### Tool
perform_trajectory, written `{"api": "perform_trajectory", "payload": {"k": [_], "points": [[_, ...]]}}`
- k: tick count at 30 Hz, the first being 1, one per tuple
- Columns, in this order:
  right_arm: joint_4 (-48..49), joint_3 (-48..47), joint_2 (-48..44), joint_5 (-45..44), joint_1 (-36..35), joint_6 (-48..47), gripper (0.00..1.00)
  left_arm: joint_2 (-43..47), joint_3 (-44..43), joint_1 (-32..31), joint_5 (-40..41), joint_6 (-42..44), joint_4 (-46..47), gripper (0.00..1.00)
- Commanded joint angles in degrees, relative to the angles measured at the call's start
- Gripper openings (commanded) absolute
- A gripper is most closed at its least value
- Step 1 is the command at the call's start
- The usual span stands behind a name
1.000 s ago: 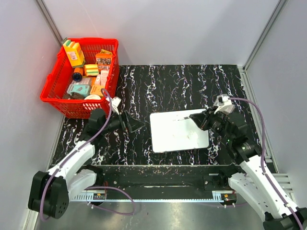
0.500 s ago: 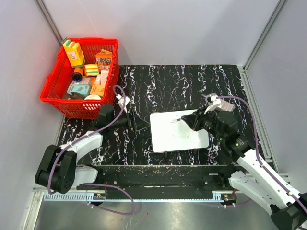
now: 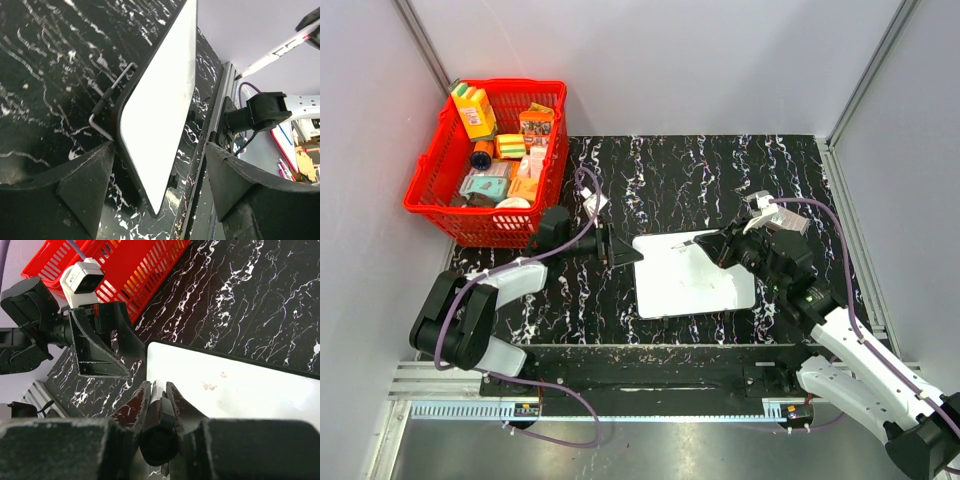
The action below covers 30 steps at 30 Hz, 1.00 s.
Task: Write a sentence on the whiteboard
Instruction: Hold the whiteboard on the whiteboard stand.
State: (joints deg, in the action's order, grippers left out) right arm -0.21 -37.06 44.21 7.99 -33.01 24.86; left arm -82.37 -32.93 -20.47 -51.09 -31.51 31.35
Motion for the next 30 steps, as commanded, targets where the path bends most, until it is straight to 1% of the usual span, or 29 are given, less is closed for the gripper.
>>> {"api": "perform_trajectory", "payload": {"k": [1, 4, 7, 10, 12, 14, 15, 17, 18, 19, 20, 26, 29, 30], "points": [[4.6, -0.8, 0.1, -0.8, -0.6, 0.1, 0.00, -1.0, -5.3, -1.1, -2.6, 2.7, 1.0, 0.77], [4.7, -0.7, -0.1, -0.8, -0.6, 0.6, 0.00, -2.3, -7.3, -1.2, -2.6, 4.0, -1.0, 0.74], [4.6, -0.6, -0.4, -1.0, -0.6, 0.5, 0.00, -3.6, -7.8, -1.2, -2.9, 4.5, -1.0, 0.69], [4.3, -0.6, -0.7, -1.2, -0.6, 0.2, 0.00, -4.9, -8.1, -1.2, -2.9, 4.5, -1.0, 0.59], [4.3, -0.5, -1.0, -1.5, -0.6, 0.3, 0.00, -5.5, -8.3, -1.2, -3.1, 4.4, -0.7, 0.49], [4.2, -0.3, -1.1, -1.6, -0.6, 0.1, 0.00, -6.3, -8.6, -1.2, -3.5, 4.3, -0.4, 0.42], [4.1, -0.2, -1.1, -1.7, -0.6, 0.1, 0.00, -6.4, -8.6, -1.2, -3.7, 4.3, -0.4, 0.32], [3.5, -0.3, -1.0, -2.3, -0.6, -0.3, 0.00, -6.7, -8.6, -1.2, -3.7, 4.3, -0.8, 0.17], [3.4, -0.3, -0.7, -2.4, -0.6, -0.5, 0.00, -6.7, -8.6, -1.2, -3.6, 4.4, -0.9, 0.11], [3.0, -0.3, -0.5, -2.8, -0.6, -0.9, 0.00, -6.8, -8.5, -1.2, -3.2, 4.5, -1.1, 0.02], [2.9, -0.3, -0.4, -2.8, -0.6, -1.0, 0.00, -6.7, -8.2, -1.2, -2.8, 4.4, -1.2, 0.00], [3.2, -0.6, 1.0, -3.1, -0.6, -2.3, 0.00, -5.3, -4.9, -1.2, -0.6, 3.3, 0.5, 0.00], [3.5, -1.0, 1.6, -3.2, -0.6, -2.8, 0.00, -4.0, -4.3, -1.2, -0.2, 4.9, -1.4, 0.00], [3.5, -1.2, 1.9, -3.2, -0.6, -3.0, 0.00, -3.2, -4.3, -1.2, 0.0, 5.6, -3.5, 0.00]]}}
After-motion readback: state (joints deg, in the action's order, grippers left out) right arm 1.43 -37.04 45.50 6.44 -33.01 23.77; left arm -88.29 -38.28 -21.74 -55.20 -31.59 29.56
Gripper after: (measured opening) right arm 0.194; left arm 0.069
